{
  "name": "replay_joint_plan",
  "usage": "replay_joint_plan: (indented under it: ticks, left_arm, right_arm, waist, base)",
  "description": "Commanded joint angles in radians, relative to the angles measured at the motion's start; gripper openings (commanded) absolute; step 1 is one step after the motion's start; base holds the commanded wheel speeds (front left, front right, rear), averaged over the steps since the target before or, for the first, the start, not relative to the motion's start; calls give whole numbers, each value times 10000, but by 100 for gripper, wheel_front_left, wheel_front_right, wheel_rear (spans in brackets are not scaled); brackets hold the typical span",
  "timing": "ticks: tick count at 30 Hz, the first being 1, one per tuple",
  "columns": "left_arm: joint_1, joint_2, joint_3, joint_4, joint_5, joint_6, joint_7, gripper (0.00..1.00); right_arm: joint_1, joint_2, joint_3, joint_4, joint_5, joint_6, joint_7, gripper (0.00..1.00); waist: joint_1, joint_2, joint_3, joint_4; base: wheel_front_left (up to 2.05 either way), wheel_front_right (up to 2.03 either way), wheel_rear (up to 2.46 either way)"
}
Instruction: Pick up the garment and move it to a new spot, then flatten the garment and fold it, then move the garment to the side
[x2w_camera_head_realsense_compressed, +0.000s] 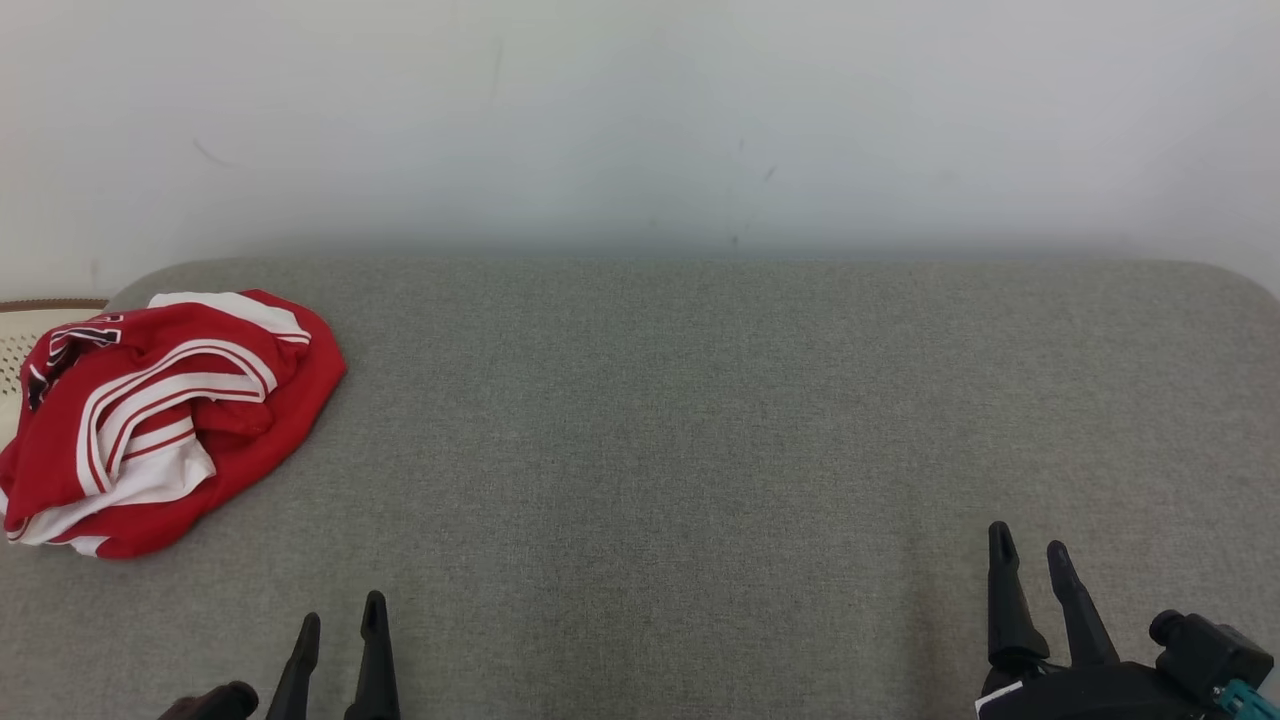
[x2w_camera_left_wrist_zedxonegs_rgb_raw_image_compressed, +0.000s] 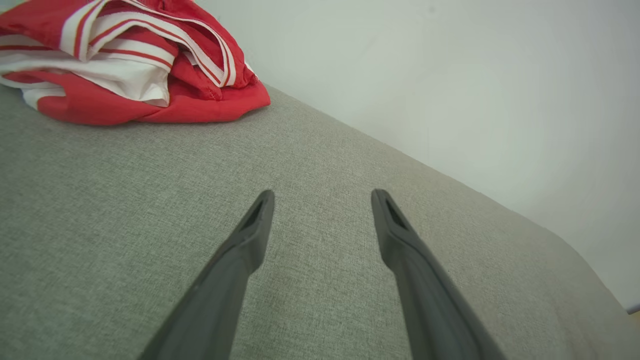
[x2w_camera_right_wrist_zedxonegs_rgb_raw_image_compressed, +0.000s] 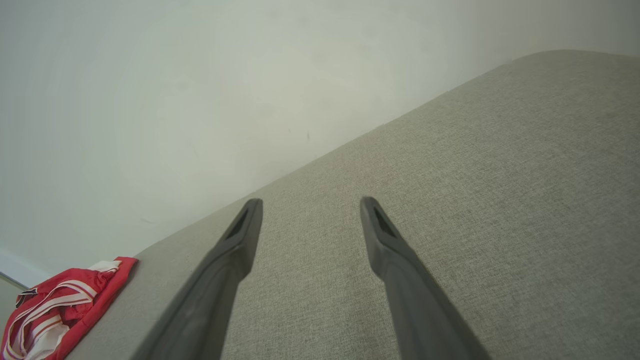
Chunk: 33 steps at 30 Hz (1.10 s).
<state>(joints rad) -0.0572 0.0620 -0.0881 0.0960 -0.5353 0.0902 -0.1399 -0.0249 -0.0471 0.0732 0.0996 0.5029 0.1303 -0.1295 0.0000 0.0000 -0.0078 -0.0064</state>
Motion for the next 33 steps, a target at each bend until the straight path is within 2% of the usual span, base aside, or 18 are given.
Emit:
replay_joint_plan:
  ticks: [1, 15, 33]
  left_arm:
    - [-46, 109, -91, -136, 413, 84, -108, 100]
    - [-70, 190, -407, -270, 1829, 432, -479, 100]
    - [56, 225, -546, -412, 2969, 702, -849, 100]
  right_arm:
    - [65, -46, 60, -176, -370, 4, -66, 100]
    - [241, -48, 267, -612, -2070, 5, 44, 100]
    - [491, -48, 212, -1038, -3305, 6, 61, 100]
  waist:
    - [0, 0, -3, 4]
    - [0, 0, -5, 60]
    - [0, 0, -83, 83]
  base:
    - [0, 0, 0]
    - [0, 0, 0]
    - [0, 0, 0]
